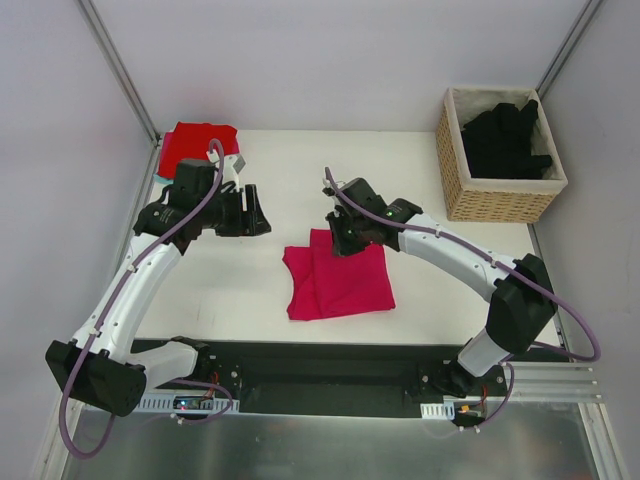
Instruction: Fold and stack the t-shirts
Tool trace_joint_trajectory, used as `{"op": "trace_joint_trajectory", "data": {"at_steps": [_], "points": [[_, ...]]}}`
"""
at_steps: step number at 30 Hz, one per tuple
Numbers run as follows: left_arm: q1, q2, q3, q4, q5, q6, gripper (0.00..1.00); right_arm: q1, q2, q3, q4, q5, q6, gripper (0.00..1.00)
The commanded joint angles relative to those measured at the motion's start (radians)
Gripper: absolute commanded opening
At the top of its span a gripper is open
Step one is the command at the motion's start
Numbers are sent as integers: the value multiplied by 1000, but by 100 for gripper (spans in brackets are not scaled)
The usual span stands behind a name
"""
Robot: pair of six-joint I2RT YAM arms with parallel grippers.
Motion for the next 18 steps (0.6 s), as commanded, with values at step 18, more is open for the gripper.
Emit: {"op": "trace_joint_trajectory", "data": {"at_steps": [18], "points": [[43, -65, 6, -25, -33, 58, 60, 46, -173, -137, 153, 179, 51, 7]]}}
